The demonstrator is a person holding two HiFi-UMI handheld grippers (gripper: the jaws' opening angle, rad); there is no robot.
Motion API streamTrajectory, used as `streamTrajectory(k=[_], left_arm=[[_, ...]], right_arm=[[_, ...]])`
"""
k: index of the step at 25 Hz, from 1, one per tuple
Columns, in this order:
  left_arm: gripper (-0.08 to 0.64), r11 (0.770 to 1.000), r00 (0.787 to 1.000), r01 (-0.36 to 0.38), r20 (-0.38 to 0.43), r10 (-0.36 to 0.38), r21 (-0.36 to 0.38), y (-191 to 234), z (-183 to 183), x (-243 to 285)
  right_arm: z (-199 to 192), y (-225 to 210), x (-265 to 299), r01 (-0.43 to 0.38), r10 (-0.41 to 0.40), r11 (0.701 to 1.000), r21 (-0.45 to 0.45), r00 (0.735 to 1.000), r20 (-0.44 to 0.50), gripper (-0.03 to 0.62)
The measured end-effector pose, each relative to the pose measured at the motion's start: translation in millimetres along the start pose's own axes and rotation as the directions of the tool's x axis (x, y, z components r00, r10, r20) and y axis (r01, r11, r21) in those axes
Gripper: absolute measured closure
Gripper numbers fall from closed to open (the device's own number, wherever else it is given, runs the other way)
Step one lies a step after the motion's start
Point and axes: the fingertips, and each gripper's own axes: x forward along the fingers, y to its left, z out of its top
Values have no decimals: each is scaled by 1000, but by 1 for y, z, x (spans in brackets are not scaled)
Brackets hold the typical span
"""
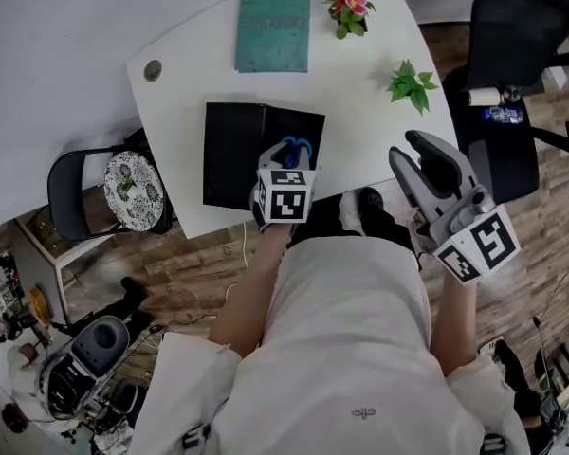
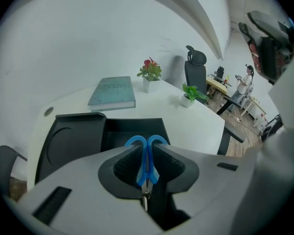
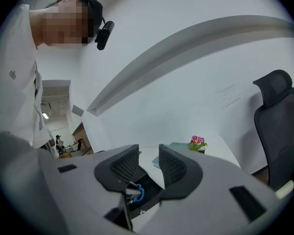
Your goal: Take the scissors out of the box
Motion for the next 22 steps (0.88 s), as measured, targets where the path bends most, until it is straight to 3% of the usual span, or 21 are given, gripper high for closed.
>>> streamTrajectory(k=[12,22], left_arm=[[474,986,981,-144,121,153,-79,-17,12,-45],[474,978,913,-188,350,209,-93,-56,37,-116]], right_arm=[[13,2,-41,-165,166,984,-65,986,23,460],[20,20,-79,-297,303,947,-122,952,32,463]])
